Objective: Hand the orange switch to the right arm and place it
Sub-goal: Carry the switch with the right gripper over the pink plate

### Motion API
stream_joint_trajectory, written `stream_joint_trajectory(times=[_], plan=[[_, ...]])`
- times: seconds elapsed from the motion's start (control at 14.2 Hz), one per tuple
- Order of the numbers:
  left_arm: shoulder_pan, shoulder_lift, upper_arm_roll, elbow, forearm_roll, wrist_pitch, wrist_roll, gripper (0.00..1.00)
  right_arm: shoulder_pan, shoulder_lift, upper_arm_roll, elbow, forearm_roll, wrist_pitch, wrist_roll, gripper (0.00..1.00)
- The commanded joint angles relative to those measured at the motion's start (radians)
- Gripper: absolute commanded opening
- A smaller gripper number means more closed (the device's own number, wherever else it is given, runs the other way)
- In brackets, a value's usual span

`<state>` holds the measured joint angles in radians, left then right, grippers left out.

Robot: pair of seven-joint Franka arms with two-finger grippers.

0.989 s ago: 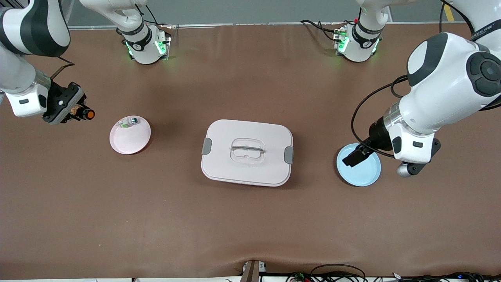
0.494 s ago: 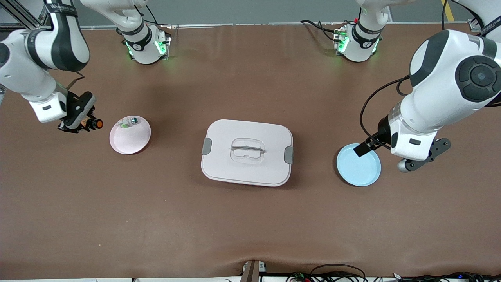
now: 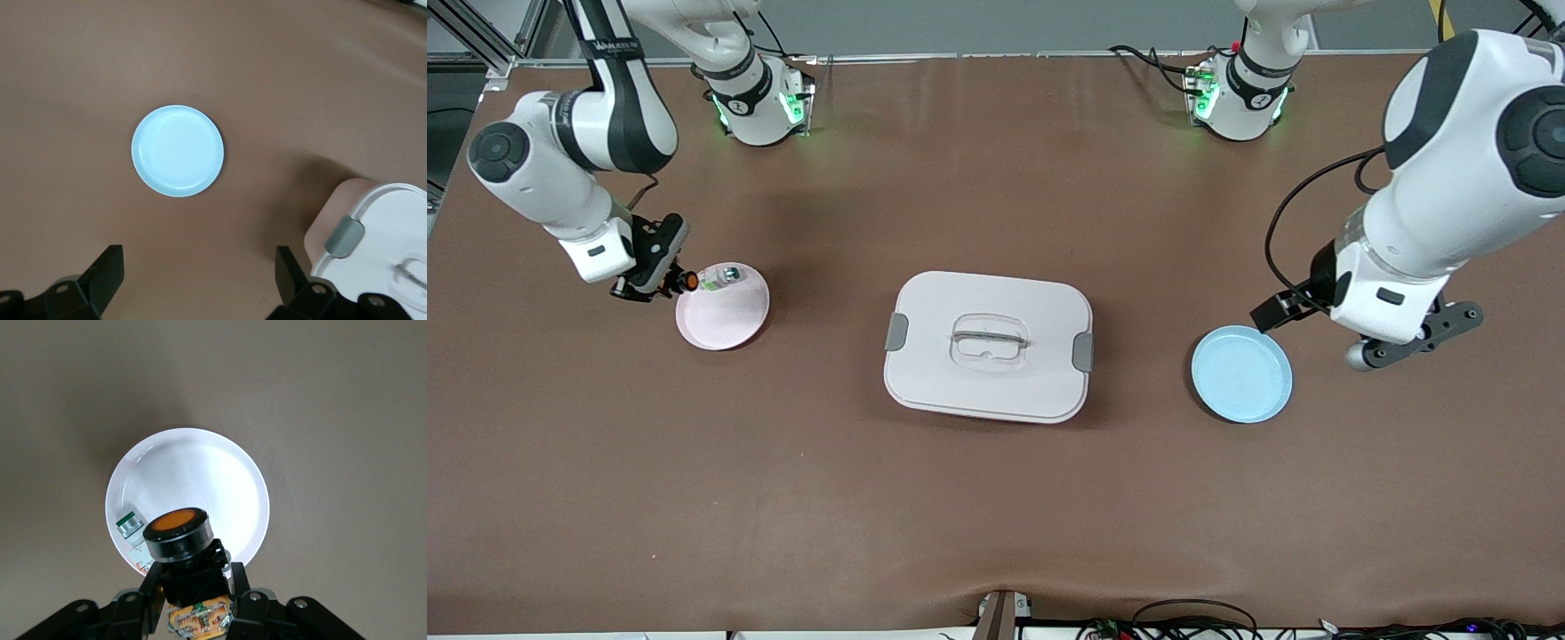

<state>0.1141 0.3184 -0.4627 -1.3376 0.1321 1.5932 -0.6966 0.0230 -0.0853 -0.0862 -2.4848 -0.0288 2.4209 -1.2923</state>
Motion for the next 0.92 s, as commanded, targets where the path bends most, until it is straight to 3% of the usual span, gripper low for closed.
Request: stream_joint_trajectory(times=[0.0, 0.35, 0.64, 0.85], plan=[[0.035, -0.019, -0.004, -0.009, 0.012, -0.013, 0.069, 1.00, 0.002, 0.061, -0.001, 0.001, -0.022, 0.061, -0.007, 0.03], [0.059, -0.065, 0.009, -0.014, 0.006, -0.013, 0.213, 1.00, 0.002, 0.194, -0.001, 0.004, -0.023, 0.213, -0.007, 0.03], [-0.062, -0.114, 0.188, -0.023, -0.005, -0.027, 0.348, 1.00, 0.002, 0.271, -0.001, 0.006, -0.023, 0.256, -0.001, 0.03], [-0.103, -0.147, 0.240, -0.054, -0.017, -0.056, 0.391, 1.00, 0.008, 0.317, -0.001, 0.006, -0.023, 0.308, 0.001, 0.06]])
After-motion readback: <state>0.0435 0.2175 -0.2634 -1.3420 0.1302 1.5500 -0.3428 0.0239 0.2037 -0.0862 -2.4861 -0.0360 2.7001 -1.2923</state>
